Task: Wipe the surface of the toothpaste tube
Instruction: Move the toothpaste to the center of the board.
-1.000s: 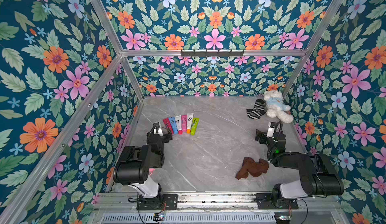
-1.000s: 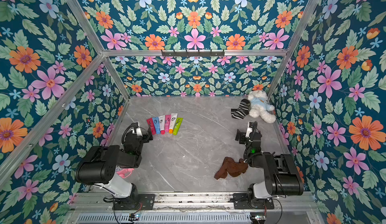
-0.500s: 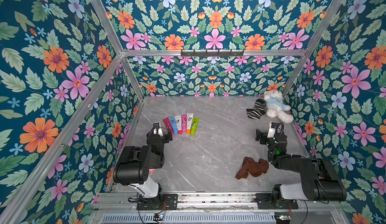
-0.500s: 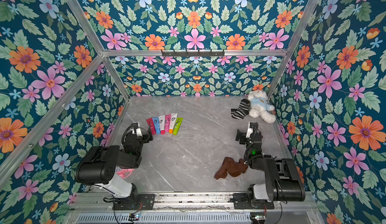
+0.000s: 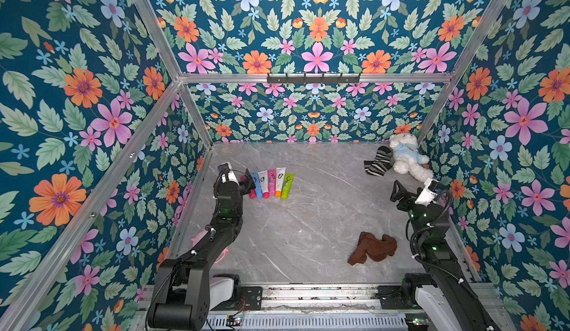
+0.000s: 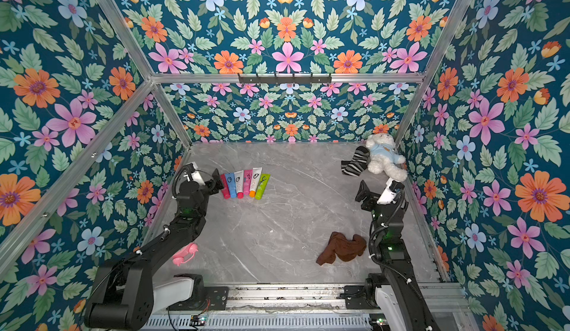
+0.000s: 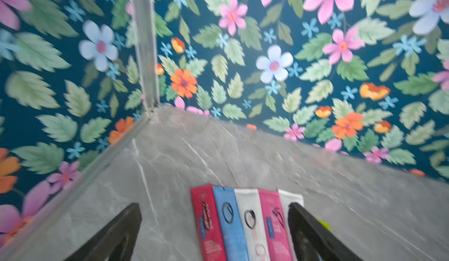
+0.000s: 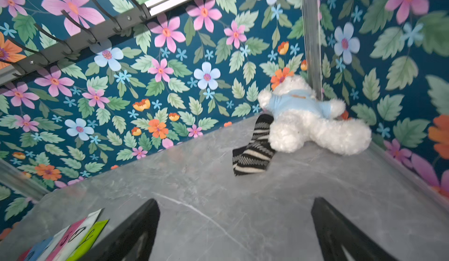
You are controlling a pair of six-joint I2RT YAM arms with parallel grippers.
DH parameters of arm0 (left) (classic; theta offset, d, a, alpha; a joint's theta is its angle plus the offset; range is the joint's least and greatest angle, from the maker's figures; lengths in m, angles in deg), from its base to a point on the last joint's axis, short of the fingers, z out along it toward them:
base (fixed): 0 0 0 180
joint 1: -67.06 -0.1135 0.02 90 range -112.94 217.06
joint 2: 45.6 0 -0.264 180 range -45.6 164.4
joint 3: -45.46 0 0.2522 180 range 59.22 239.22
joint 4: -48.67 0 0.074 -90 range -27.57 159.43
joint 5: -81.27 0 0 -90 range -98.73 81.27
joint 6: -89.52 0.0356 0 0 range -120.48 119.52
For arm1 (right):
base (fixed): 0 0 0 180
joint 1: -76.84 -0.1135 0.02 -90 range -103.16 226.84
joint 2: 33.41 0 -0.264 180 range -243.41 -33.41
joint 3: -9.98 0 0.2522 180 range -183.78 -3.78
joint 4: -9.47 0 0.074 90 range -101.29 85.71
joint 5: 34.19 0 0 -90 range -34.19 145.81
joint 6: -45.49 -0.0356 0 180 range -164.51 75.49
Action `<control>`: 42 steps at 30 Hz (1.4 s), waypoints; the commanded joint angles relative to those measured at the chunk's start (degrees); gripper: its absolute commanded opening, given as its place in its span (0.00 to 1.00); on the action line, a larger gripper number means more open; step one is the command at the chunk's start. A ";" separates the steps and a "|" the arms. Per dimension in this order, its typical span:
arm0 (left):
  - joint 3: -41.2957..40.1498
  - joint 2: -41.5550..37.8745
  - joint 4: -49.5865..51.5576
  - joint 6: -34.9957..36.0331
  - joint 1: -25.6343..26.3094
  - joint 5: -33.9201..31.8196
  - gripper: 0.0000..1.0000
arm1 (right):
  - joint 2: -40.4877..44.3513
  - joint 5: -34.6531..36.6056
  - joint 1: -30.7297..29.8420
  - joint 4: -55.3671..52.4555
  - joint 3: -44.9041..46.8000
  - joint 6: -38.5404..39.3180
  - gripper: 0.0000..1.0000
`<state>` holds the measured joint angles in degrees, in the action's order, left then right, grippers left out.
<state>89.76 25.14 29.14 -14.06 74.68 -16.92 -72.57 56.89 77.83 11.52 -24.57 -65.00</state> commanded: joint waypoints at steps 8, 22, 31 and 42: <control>10.03 8.73 15.30 -3.20 6.64 11.89 0.87 | -21.36 -21.92 -3.01 -24.79 -19.65 -0.98 0.75; 23.06 20.13 33.25 1.53 17.87 2.46 0.66 | -18.00 -22.88 -5.56 -33.40 -17.05 -1.35 0.56; 32.57 29.41 42.89 0.75 20.10 3.06 0.66 | -19.20 -24.99 -5.54 -33.30 -17.17 -0.94 0.54; 36.48 35.09 47.32 -1.21 21.20 3.25 0.59 | -19.60 -25.95 -5.56 -33.13 -17.08 -0.85 0.53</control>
<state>125.48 59.74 74.90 -14.22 95.68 -13.48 -91.89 31.82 72.30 -21.55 -41.69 -66.36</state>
